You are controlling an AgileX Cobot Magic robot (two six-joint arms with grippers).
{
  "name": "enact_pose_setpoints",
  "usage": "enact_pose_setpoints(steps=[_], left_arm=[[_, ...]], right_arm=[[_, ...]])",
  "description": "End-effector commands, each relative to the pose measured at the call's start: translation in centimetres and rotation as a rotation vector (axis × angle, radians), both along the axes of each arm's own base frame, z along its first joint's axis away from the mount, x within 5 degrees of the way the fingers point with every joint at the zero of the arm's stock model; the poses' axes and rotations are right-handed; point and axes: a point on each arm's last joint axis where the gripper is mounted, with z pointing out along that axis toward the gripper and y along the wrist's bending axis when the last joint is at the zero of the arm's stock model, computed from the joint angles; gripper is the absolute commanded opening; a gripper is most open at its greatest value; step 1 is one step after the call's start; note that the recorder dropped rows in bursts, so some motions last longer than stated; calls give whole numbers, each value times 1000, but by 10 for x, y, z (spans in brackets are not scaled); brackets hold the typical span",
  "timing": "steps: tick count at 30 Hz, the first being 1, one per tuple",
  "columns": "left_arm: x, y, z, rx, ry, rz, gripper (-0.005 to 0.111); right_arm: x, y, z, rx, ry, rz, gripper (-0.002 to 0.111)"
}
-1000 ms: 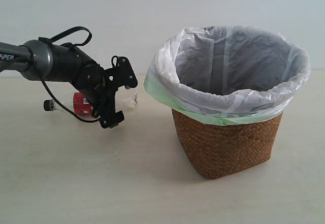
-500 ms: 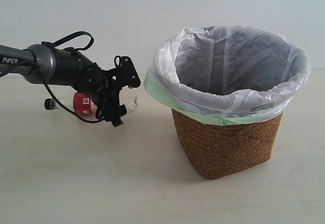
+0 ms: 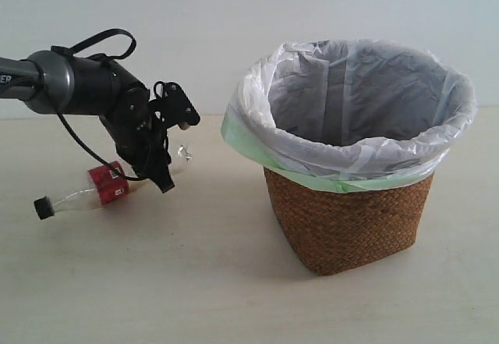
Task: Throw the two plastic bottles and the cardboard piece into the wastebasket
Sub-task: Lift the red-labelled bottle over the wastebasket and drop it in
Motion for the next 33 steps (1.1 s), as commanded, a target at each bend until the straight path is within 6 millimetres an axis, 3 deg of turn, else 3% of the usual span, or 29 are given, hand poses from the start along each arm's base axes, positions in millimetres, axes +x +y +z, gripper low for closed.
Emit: enact_pose_setpoints(steps=[1, 11, 12, 16, 19, 23, 27, 29, 30, 31, 33], left_arm=[[-6, 7, 39, -46, -46, 98, 4], [-40, 20, 166, -280, -290, 224, 4], [-48, 25, 189, -315, -350, 261, 4], [-82, 55, 249, -271, -527, 381, 4], [-104, 81, 276, -161, -631, 533, 4], [-114, 90, 282, -134, -626, 602, 4], [-104, 65, 259, -373, -474, 559, 4], [-97, 28, 246, -662, -323, 445, 4], [-99, -7, 253, -919, -259, 280, 4], [-109, -36, 274, -1075, -283, 96, 4], [-123, -60, 305, -1248, -347, -55, 11]], right_arm=[[0, 0, 2, -9, -18, 2, 2], [0, 0, 2, -9, -18, 2, 2], [0, 0, 2, -9, -18, 2, 2], [0, 0, 2, -9, -18, 2, 2], [0, 0, 2, -9, -18, 2, 2], [0, 0, 2, -9, -18, 2, 2], [0, 0, 2, -9, -18, 2, 2], [0, 0, 2, -9, -18, 2, 2], [0, 0, 2, -9, -18, 2, 2], [0, 0, 2, -9, -18, 2, 2], [0, 0, 2, -9, -18, 2, 2]])
